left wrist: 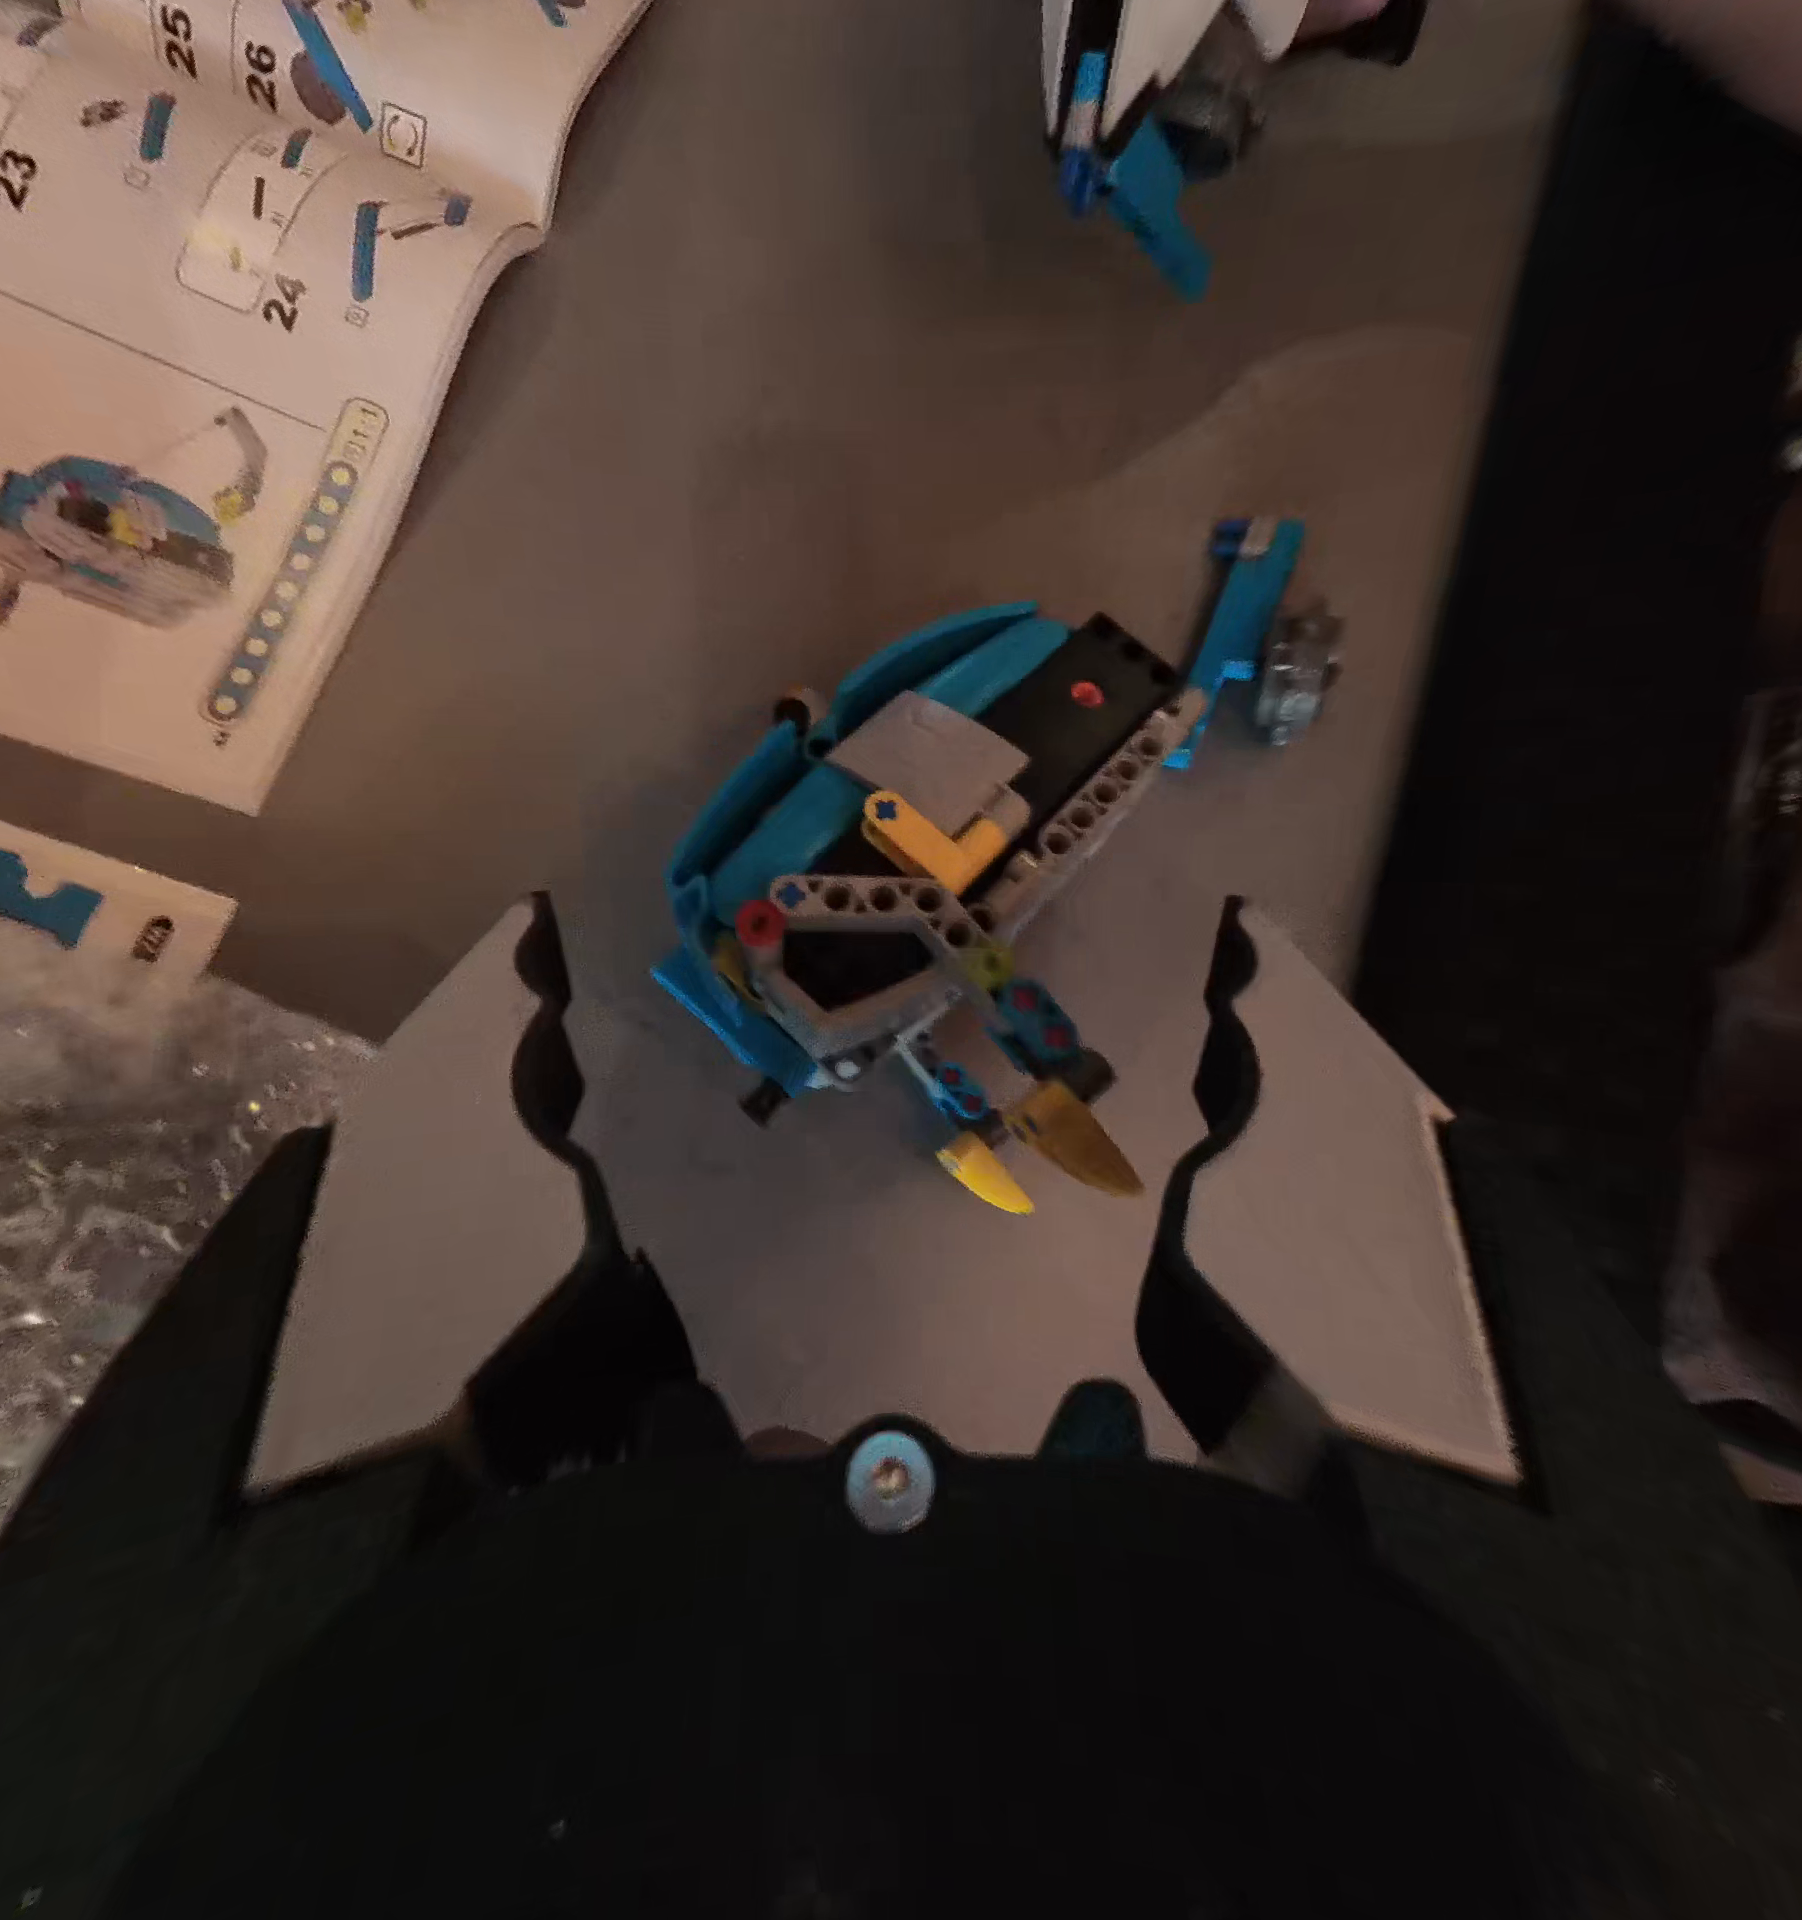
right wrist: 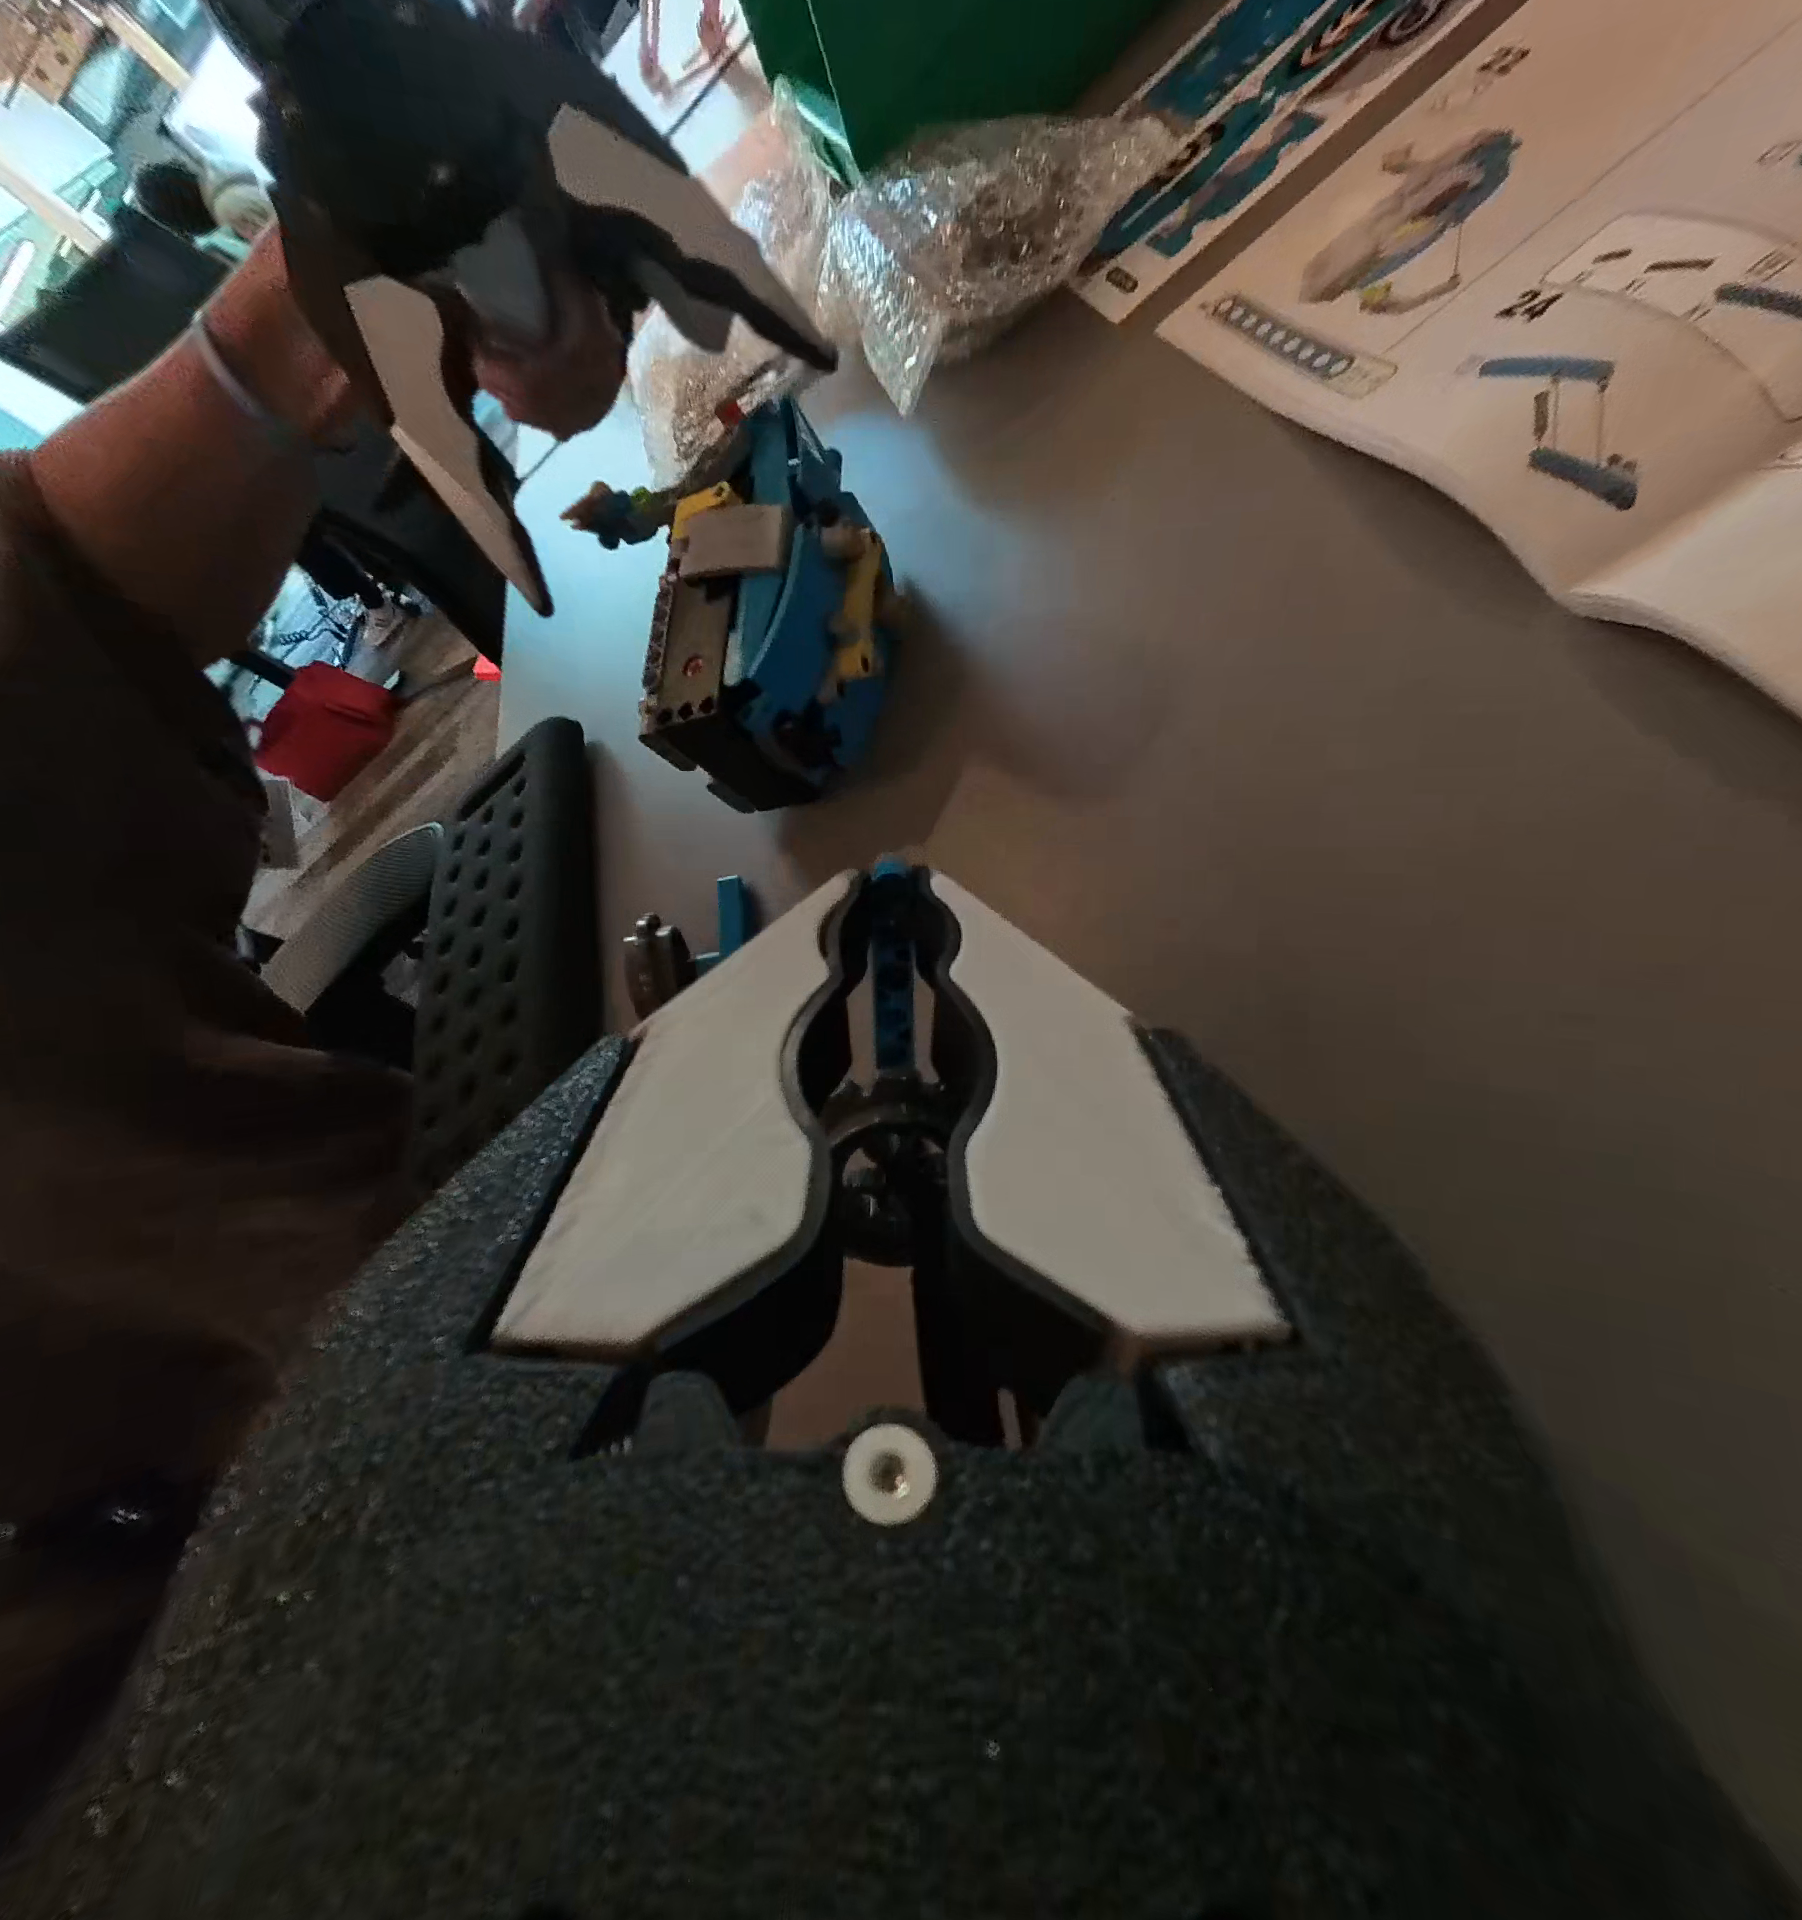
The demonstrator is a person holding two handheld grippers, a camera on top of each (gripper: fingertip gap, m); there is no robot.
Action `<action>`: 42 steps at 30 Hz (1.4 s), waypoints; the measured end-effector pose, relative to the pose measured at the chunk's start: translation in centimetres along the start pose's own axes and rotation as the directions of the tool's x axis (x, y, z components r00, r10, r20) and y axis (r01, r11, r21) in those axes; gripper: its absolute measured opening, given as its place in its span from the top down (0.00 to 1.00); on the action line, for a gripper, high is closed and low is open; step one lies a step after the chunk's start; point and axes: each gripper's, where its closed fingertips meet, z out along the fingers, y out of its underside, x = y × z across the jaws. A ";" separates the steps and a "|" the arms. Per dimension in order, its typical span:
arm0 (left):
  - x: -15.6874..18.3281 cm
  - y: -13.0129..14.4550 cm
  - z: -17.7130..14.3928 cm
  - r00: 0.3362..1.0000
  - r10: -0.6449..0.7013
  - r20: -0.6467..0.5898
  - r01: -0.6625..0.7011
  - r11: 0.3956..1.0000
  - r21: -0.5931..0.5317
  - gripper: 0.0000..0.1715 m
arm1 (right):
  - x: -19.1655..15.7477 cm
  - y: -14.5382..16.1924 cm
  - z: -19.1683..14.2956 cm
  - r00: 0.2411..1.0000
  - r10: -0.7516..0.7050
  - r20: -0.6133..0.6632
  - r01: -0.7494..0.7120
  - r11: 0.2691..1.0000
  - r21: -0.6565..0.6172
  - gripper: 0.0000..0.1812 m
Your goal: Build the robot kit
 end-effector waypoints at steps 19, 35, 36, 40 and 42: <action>-0.1 1.3 4.0 0.659 -0.480 0.579 0.488 0.859 0.156 0.33 | -1.8 -2.6 -1.1 0.928 0.281 0.244 -0.312 0.945 0.096 0.96; 7.3 0.3 0.3 0.928 -0.302 0.218 0.215 0.912 0.351 0.47 | -4.1 -2.6 7.4 0.965 0.006 -0.263 -0.133 0.873 -0.469 0.96; 6.7 1.1 0.0 0.932 -0.284 0.227 0.197 0.920 0.338 0.45 | -4.1 -2.1 7.3 0.957 0.009 -0.289 -0.152 0.866 -0.477 0.96; 5.2 2.4 -0.5 0.967 -0.202 0.155 0.140 0.930 0.341 0.43 | -4.6 -1.1 6.7 0.941 0.089 -0.328 -0.231 0.876 -0.424 0.96; 5.9 2.0 -0.7 0.981 -0.192 -0.018 0.184 0.905 0.384 0.45 | -4.3 -0.8 6.3 0.928 0.111 -0.355 -0.258 0.879 -0.401 0.96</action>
